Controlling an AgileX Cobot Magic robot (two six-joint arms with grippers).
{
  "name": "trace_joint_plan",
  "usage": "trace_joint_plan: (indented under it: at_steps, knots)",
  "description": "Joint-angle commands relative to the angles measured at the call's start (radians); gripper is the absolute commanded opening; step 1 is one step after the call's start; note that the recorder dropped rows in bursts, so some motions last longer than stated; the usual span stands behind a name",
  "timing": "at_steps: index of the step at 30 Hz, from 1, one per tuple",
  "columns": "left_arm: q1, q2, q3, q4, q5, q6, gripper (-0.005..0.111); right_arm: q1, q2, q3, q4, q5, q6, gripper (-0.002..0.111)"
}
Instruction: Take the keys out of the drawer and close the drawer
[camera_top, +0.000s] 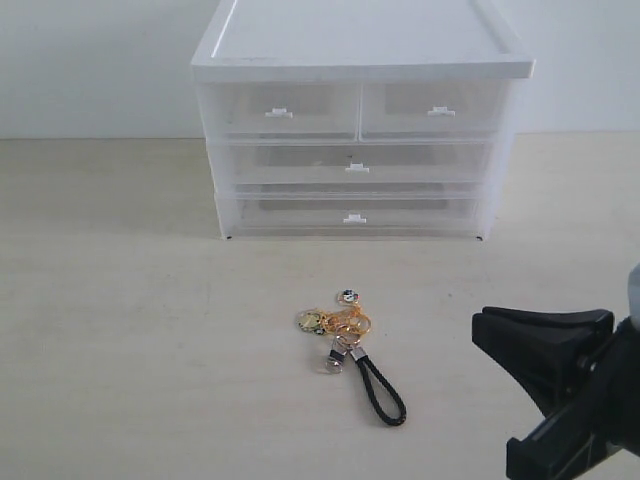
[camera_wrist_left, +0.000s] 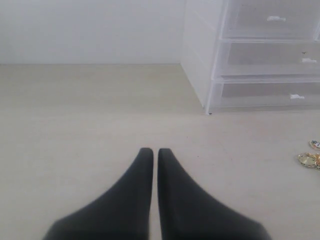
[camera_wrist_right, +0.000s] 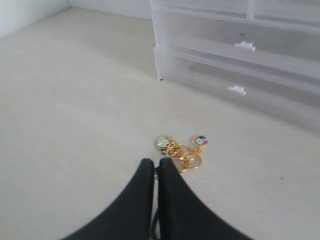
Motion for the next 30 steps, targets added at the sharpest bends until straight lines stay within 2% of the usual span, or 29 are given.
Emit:
trace_joint_plan:
  at_steps: [1,4,7,14,17,21,30]
  knots:
    - [0.004,-0.003,0.002,0.011,0.001,-0.009,0.004,-0.013,-0.004,0.003,-0.001,-0.026,-0.282,0.0]
    - [0.004,-0.003,0.002,0.011,0.001,-0.009,0.004,-0.002,-0.008,0.003,-0.001,-0.015,-0.302,0.0]
    - [0.004,-0.003,0.002,0.011,0.001,-0.009,0.004,-0.069,-0.061,0.003,-0.001,0.042,-0.298,0.0]
    - [0.004,-0.003,0.002,0.011,0.001,-0.009,0.004,-0.418,-0.368,0.003,0.003,0.376,-0.155,0.0]
    - [0.004,-0.003,0.002,0.011,0.001,-0.009,0.004,-0.566,-0.526,0.003,0.028,0.383,-0.028,0.0]
    - [0.004,-0.003,0.002,0.011,0.001,-0.009,0.004,-0.705,-0.666,0.003,0.028,0.374,0.014,0.0]
    - [0.004,-0.003,0.002,0.011,0.001,-0.009,0.004,-0.812,-0.752,0.003,0.028,0.391,0.014,0.0]
